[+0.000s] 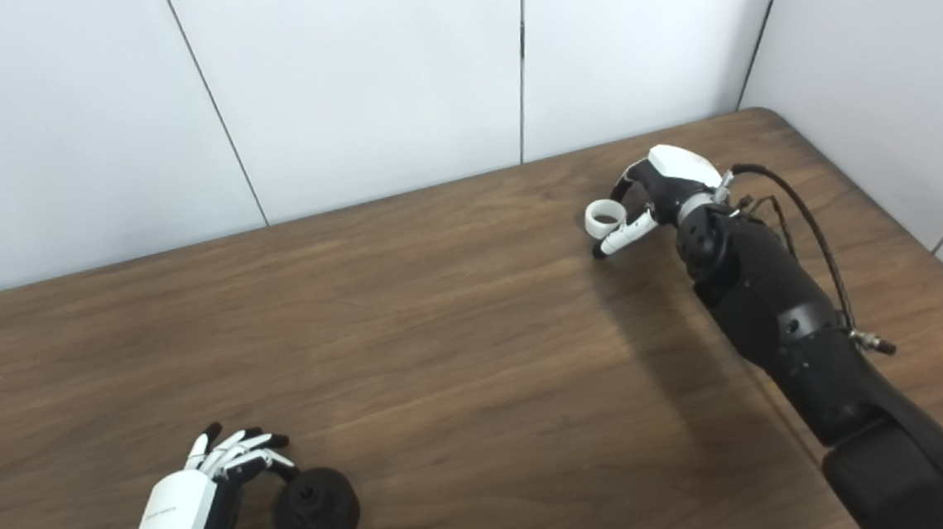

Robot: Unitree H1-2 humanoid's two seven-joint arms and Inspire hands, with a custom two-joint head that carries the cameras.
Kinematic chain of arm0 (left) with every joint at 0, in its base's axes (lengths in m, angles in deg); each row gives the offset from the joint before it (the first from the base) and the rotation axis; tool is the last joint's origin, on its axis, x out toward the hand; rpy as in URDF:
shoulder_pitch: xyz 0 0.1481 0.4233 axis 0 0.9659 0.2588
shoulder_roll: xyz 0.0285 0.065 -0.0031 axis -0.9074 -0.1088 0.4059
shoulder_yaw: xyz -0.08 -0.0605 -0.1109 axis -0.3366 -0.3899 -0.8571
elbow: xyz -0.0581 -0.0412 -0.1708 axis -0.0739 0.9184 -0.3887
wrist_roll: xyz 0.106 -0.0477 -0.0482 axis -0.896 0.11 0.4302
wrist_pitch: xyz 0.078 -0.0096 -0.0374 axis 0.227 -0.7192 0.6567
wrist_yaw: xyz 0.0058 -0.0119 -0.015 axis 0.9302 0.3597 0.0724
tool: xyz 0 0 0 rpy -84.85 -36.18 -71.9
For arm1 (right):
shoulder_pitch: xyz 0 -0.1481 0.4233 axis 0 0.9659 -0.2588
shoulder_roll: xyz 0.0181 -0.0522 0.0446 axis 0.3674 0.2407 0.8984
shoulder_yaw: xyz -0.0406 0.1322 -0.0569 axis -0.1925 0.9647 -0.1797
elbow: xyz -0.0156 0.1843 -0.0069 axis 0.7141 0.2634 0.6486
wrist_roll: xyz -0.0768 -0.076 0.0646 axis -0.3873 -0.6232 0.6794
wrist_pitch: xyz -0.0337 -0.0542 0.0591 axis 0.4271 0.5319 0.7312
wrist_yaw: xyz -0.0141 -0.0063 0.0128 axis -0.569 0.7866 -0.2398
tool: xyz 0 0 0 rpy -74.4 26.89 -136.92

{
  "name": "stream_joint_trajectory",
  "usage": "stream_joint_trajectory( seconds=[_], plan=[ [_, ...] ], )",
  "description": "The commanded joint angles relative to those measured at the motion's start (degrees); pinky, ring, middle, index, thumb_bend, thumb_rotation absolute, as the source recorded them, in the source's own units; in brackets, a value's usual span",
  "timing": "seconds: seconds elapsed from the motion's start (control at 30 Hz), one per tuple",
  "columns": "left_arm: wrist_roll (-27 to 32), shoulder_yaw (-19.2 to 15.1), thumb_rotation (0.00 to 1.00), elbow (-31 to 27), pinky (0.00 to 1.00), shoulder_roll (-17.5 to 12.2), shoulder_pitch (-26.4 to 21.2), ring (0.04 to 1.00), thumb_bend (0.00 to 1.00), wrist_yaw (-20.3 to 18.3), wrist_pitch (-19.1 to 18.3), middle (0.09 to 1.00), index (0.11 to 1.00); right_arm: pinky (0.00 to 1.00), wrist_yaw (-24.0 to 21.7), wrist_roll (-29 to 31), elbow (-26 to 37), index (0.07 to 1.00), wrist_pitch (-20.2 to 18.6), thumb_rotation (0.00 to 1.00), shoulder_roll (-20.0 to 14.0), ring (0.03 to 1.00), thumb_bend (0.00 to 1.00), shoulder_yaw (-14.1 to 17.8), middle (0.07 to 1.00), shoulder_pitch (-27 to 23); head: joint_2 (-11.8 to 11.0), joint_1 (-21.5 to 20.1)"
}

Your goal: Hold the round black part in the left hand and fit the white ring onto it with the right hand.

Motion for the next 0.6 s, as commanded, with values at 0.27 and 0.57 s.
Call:
stream_joint_trajectory(
  seconds=[0.27,0.57],
  plan=[
    [-0.39,-0.34,0.05,-0.70,1.00,-0.45,0.04,0.865,0.52,0.15,0.12,0.772,0.484,1.00,1.30,-0.02,1.70,0.654,-0.16,0.27,-0.70,1.000,0.81,0.84,0.917,-2.42,0.04,-0.03],
    [-0.56,-0.26,0.05,-0.54,1.00,-0.37,-0.10,0.869,0.52,0.21,0.26,0.774,0.484,1.00,3.76,3.36,1.32,0.502,1.47,0.15,-0.19,0.994,0.55,2.91,0.871,-1.90,0.09,-0.03]
  ],
)
